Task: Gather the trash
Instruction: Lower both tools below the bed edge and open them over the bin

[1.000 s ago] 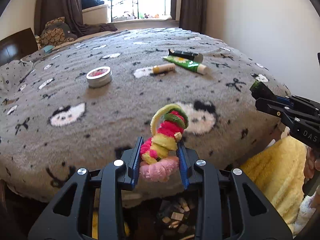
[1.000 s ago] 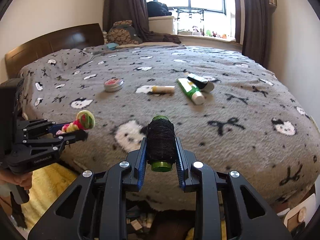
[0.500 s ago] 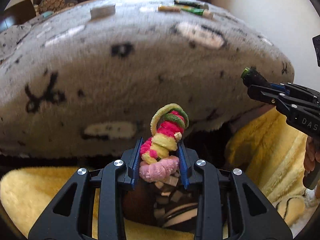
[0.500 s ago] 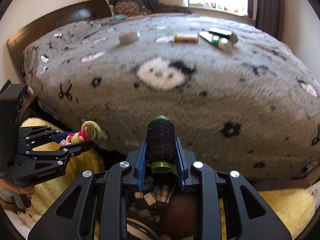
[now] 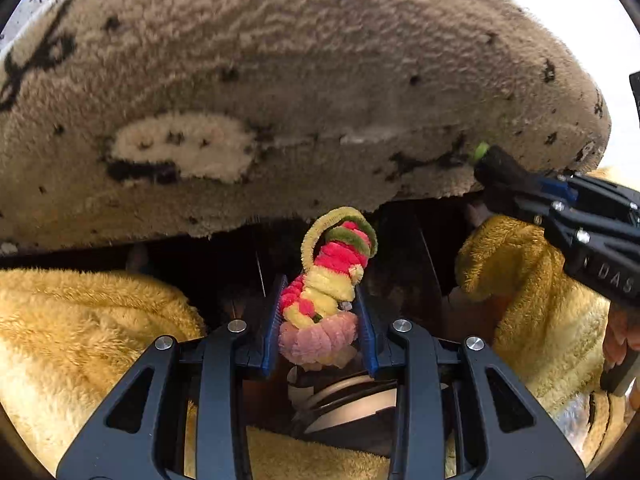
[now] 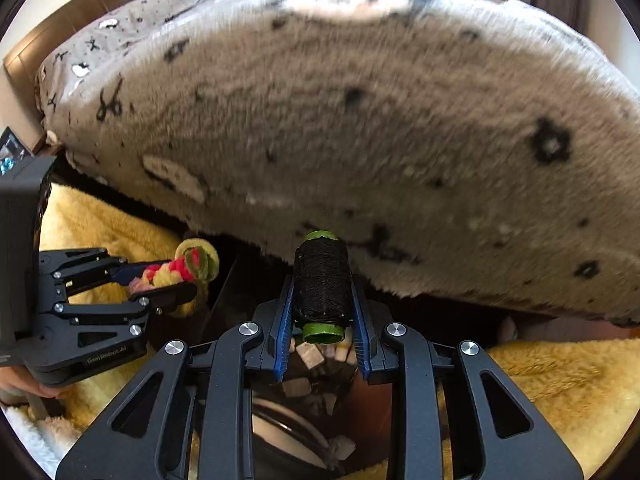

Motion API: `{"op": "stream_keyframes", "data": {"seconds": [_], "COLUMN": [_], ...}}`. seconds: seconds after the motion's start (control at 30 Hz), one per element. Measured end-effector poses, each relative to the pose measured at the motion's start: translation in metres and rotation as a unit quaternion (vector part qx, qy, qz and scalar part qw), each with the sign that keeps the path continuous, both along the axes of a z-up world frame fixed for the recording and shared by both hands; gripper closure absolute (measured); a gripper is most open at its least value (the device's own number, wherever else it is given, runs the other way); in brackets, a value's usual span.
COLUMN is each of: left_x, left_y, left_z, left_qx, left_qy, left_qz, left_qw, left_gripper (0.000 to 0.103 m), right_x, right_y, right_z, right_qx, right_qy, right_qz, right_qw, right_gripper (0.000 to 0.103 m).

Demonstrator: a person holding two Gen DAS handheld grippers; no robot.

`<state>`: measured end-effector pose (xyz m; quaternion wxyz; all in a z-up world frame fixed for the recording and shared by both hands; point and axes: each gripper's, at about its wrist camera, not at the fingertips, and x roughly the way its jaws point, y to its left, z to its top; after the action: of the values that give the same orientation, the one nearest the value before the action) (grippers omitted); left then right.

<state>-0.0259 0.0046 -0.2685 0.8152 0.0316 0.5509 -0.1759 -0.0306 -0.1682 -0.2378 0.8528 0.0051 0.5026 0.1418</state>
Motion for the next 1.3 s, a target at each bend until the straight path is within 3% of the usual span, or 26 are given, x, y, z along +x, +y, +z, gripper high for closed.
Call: {"op": "stream_keyframes", "data": {"seconds": [0.5, 0.77, 0.87, 1.0, 1.13, 1.3], "left_x": [0.009, 0.011, 0.010, 0.009, 0.009, 0.010], "left_y": [-0.014, -0.014, -0.012, -0.013, -0.012, -0.009], "left_z": [-0.040, -0.050, -0.049, -0.043, -0.039, -0.034], "left_qx": [-0.007, -0.010, -0.007, -0.002, 0.001, 0.004], "left_qy": [0.048, 0.067, 0.068, 0.059, 0.055, 0.046], "left_qz": [-0.017, -0.021, -0.019, -0.019, -0.015, -0.006], "left_qw": [0.9987, 0.9975, 0.9975, 0.9981, 0.9984, 0.9989], "left_gripper": [0.072, 0.070, 0.063, 0.053, 0.048, 0.038], "right_x": [0.015, 0.017, 0.017, 0.018, 0.019, 0.019], "right_y": [-0.001, 0.005, 0.002, -0.004, -0.011, -0.023], "right_z": [-0.042, -0.050, -0.050, -0.044, -0.036, -0.020], "right_qx": [0.038, 0.036, 0.037, 0.039, 0.042, 0.045], "right_qy": [0.071, 0.077, 0.074, 0.070, 0.062, 0.041], "right_qz": [0.008, 0.011, 0.006, -0.004, -0.015, -0.034], "right_qw": [0.997, 0.996, 0.997, 0.997, 0.997, 0.998], "right_gripper": [0.076, 0.075, 0.074, 0.061, 0.049, 0.020]}}
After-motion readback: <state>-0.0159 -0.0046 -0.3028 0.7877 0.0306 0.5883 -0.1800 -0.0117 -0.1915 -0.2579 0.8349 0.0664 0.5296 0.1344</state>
